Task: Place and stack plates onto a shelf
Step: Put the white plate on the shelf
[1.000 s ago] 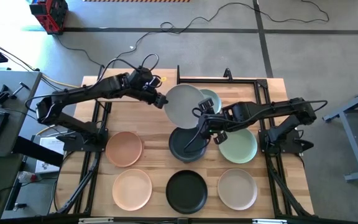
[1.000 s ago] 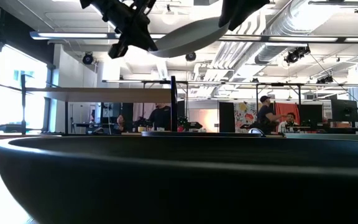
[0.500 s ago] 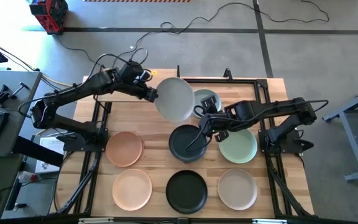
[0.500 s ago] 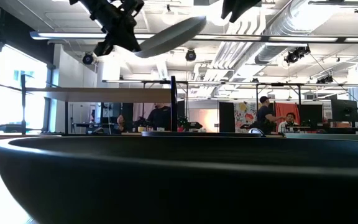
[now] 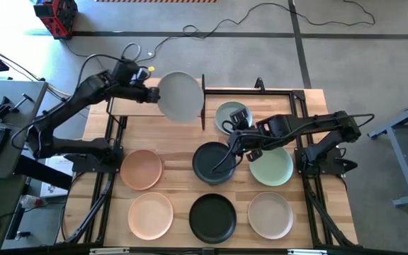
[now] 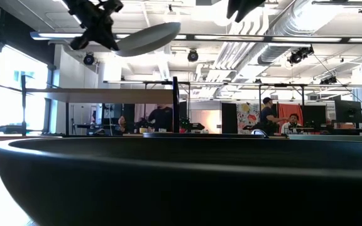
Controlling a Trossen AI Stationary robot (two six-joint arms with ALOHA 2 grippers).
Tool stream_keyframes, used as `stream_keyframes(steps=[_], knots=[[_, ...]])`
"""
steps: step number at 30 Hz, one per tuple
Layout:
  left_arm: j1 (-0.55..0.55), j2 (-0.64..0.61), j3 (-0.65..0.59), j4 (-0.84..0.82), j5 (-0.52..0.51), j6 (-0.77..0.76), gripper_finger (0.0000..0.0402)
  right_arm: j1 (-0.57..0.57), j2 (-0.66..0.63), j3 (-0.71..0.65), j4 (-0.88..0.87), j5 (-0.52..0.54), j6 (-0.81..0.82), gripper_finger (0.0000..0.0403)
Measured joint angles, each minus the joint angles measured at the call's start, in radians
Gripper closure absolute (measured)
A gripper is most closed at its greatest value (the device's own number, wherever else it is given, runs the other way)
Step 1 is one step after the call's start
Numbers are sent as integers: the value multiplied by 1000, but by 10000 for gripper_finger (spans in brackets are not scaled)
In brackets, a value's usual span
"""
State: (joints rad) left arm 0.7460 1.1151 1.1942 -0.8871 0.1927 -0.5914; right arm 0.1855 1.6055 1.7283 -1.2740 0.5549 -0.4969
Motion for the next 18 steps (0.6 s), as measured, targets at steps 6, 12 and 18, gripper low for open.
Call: stream_keyframes(steps=[6, 12, 18], knots=[[93, -50, 0, -137, -91, -24, 399, -22, 1, 0, -27, -4, 31, 273], [137, -49, 0, -162, -109, -26, 399, -43, 1, 0, -32, -11, 77, 273], [151, 14, 0, -153, -112, -32, 399, -49, 1, 0, -31, -17, 79, 273]])
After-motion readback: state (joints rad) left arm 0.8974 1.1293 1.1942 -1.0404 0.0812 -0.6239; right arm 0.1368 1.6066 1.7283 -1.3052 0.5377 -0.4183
